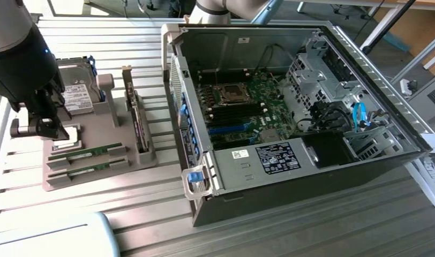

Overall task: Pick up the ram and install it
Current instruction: 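Pick up the ram and move it above insertion slot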

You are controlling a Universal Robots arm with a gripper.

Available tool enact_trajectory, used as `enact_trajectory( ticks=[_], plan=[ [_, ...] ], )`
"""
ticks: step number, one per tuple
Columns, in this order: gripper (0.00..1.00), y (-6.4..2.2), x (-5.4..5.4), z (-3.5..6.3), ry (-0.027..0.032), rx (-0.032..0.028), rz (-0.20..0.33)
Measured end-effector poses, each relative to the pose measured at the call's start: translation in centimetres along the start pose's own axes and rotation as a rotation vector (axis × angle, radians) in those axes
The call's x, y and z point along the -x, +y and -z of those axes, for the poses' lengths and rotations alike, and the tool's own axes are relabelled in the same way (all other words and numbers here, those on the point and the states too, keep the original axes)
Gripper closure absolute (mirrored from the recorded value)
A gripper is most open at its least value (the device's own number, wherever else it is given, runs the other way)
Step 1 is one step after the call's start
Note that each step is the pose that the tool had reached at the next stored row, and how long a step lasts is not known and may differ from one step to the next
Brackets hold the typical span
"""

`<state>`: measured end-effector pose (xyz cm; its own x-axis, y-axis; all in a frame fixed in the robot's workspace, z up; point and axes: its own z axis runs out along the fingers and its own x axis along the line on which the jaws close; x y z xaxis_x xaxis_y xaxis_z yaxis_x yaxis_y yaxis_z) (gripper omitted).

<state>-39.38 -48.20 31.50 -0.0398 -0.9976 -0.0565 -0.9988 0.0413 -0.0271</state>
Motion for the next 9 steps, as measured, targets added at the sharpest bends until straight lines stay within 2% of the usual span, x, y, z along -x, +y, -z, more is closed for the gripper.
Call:
enact_trajectory(
  ticks=[9],
  plan=[
    [0.58, 0.10, -0.1, -1.96, -0.0073, 0.0010, 0.014]
  ],
)
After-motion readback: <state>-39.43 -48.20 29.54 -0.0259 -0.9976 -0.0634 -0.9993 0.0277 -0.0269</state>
